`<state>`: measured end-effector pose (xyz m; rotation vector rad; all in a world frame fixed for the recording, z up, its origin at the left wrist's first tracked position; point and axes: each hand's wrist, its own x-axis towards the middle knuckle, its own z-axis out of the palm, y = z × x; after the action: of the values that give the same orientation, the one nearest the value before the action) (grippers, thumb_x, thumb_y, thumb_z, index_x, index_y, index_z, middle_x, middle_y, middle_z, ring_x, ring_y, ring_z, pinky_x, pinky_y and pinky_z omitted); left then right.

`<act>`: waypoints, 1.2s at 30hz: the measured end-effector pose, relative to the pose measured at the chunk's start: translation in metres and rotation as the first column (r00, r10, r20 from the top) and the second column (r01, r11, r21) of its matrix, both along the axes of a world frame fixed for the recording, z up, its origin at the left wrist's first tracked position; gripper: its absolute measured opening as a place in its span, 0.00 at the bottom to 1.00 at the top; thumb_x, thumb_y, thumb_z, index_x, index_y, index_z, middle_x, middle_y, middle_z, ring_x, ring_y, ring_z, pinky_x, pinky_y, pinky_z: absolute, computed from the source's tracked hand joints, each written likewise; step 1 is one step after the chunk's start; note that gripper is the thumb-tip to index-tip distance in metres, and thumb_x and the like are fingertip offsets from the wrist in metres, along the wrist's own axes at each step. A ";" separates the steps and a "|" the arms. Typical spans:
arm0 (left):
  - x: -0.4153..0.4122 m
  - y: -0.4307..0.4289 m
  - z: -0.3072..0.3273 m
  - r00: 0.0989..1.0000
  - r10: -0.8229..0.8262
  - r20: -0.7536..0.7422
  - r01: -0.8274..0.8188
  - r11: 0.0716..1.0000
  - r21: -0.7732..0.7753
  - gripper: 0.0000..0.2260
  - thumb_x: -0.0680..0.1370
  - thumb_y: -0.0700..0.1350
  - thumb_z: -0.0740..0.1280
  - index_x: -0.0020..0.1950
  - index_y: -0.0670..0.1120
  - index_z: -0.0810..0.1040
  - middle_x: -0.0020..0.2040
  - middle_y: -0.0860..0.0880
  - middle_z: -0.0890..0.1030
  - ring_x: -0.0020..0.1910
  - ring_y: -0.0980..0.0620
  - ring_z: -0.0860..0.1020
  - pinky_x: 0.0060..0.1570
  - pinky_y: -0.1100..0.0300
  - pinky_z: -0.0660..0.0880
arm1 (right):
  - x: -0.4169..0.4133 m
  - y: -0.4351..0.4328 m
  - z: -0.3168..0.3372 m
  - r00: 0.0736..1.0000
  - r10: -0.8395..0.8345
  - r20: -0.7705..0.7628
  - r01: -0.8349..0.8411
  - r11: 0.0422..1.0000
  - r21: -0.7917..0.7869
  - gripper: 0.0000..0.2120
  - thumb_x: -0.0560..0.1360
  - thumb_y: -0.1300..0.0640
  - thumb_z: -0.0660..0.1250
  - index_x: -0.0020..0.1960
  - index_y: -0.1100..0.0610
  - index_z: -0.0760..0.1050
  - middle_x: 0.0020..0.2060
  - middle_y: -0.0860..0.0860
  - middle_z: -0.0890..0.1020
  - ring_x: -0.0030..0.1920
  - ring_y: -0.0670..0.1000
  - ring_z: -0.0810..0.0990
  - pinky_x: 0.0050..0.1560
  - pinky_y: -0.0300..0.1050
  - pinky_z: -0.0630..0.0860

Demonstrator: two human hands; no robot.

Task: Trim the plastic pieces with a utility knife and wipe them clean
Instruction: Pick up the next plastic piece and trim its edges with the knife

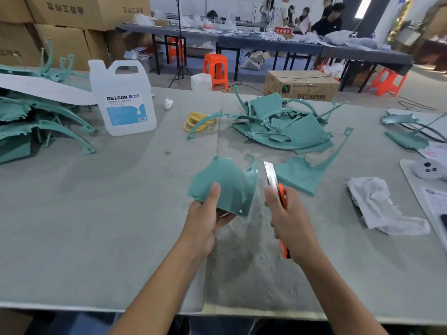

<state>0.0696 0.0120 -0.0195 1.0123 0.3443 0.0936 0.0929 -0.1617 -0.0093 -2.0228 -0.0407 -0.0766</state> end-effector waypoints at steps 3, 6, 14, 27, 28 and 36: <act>-0.009 -0.005 0.004 0.992 -0.111 0.066 0.120 0.980 -0.157 0.17 0.83 0.54 0.61 0.67 0.47 0.76 0.60 0.44 0.84 0.58 0.47 0.83 0.51 0.55 0.82 | -0.007 0.010 -0.001 0.989 0.139 -0.056 -0.122 0.962 0.246 0.16 0.75 0.41 0.73 0.47 0.51 0.73 0.31 0.51 0.73 0.27 0.49 0.72 0.27 0.46 0.73; -0.018 0.001 0.008 0.980 -0.197 0.006 0.197 0.980 -0.021 0.26 0.74 0.62 0.68 0.65 0.47 0.79 0.54 0.48 0.84 0.49 0.51 0.82 0.45 0.58 0.80 | -0.001 0.009 0.008 0.989 0.145 -0.004 -0.133 0.915 0.382 0.08 0.77 0.58 0.74 0.53 0.52 0.76 0.29 0.50 0.71 0.26 0.49 0.68 0.25 0.43 0.70; -0.033 0.048 0.003 0.980 -0.191 -0.055 0.199 0.937 0.287 0.05 0.76 0.40 0.71 0.43 0.44 0.86 0.34 0.49 0.79 0.30 0.55 0.74 0.29 0.65 0.71 | 0.031 -0.007 0.021 0.964 0.255 0.077 -0.264 0.952 0.153 0.14 0.77 0.61 0.73 0.61 0.51 0.80 0.32 0.56 0.75 0.27 0.48 0.69 0.30 0.44 0.71; -0.020 0.040 0.014 0.985 0.138 -0.103 -0.135 0.990 0.035 0.02 0.77 0.33 0.68 0.44 0.38 0.79 0.30 0.46 0.79 0.25 0.55 0.77 0.25 0.64 0.76 | -0.024 -0.005 -0.006 0.875 0.410 0.256 -0.247 0.835 -0.492 0.15 0.80 0.33 0.53 0.60 0.38 0.70 0.39 0.36 0.76 0.42 0.41 0.76 0.35 0.35 0.67; -0.021 0.038 0.016 0.985 0.145 -0.094 -0.142 0.989 0.034 0.03 0.77 0.33 0.68 0.44 0.38 0.79 0.29 0.47 0.79 0.24 0.55 0.77 0.25 0.64 0.76 | -0.025 -0.004 -0.006 0.869 0.421 0.261 -0.245 0.824 -0.510 0.15 0.81 0.33 0.53 0.60 0.38 0.70 0.40 0.36 0.76 0.42 0.41 0.76 0.35 0.35 0.68; -0.027 0.030 0.025 0.986 0.150 -0.076 -0.141 0.984 0.109 0.03 0.78 0.36 0.68 0.46 0.36 0.79 0.30 0.47 0.79 0.25 0.55 0.76 0.26 0.64 0.76 | -0.025 0.000 0.000 0.856 0.437 0.277 -0.228 0.798 -0.558 0.18 0.80 0.32 0.50 0.60 0.40 0.70 0.37 0.39 0.76 0.37 0.43 0.75 0.35 0.39 0.73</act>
<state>0.0424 0.0416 0.0057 1.0949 0.4946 0.2030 0.0683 -0.1615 -0.0098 -2.4633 -0.7598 -0.2686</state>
